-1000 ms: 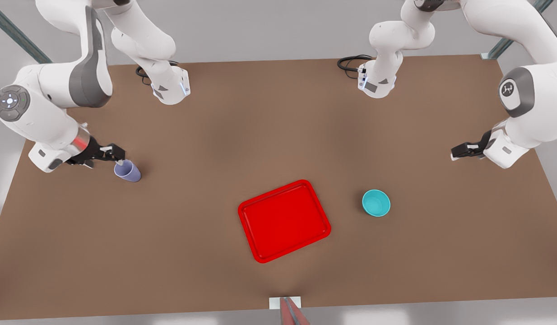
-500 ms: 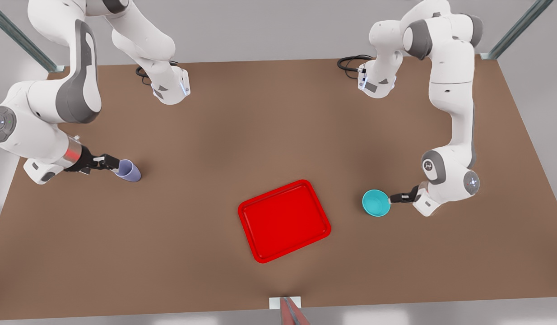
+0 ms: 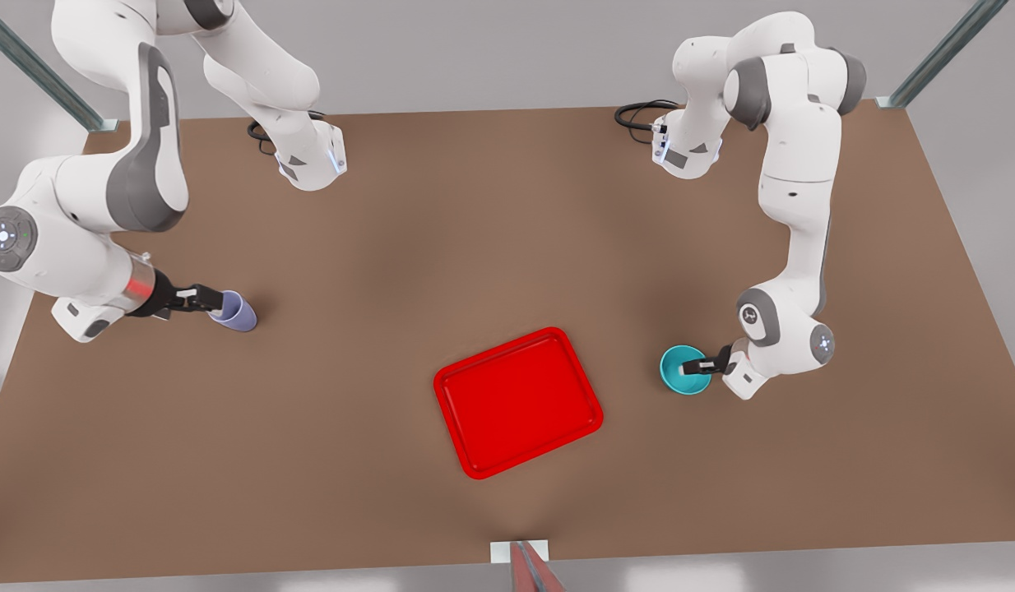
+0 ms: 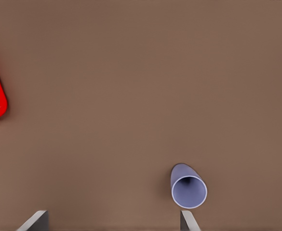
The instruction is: Place the bowl on the tray with the left arm and the cup on the tray with the right arm
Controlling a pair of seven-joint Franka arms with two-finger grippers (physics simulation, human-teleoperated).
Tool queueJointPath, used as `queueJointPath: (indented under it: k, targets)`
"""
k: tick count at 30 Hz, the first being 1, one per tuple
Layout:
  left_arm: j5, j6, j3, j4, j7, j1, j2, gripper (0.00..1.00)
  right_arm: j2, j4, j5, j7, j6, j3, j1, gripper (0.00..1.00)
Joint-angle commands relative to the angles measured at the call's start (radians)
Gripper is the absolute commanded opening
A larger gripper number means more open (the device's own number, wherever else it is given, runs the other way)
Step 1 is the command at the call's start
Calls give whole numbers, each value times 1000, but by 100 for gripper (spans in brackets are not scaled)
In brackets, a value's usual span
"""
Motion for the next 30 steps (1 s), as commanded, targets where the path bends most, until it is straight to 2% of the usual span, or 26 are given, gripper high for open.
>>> queueJointPath:
  k: [1,5,8,10,13,21,24,30]
  targets:
    - [14,0,0,-1,0,0,0,54,0,-1,0,0,-1,0,1,100]
    - [14,-2,8,4,1,0,0,54,0,-1,0,0,-2,0,1,100]
    - [14,-2,8,4,0,3,0,42,1,-1,0,2,-2,2,3,100]
    - [14,-2,8,4,-2,3,1,27,1,1,0,0,-2,2,1,100]
    - [14,-2,8,4,-5,3,1,22,4,1,0,0,-2,2,1,100]
    - [14,-6,14,42,-38,-3,-9,21,4,7,-2,3,-2,2,1,100]
    - [14,-8,12,51,-90,-43,-54,21,3,8,-3,-2,-21,2,4,100]
    - [-18,-2,5,171,-702,-262,-29,21,8,76,-31,-3,-21,6,50,100]
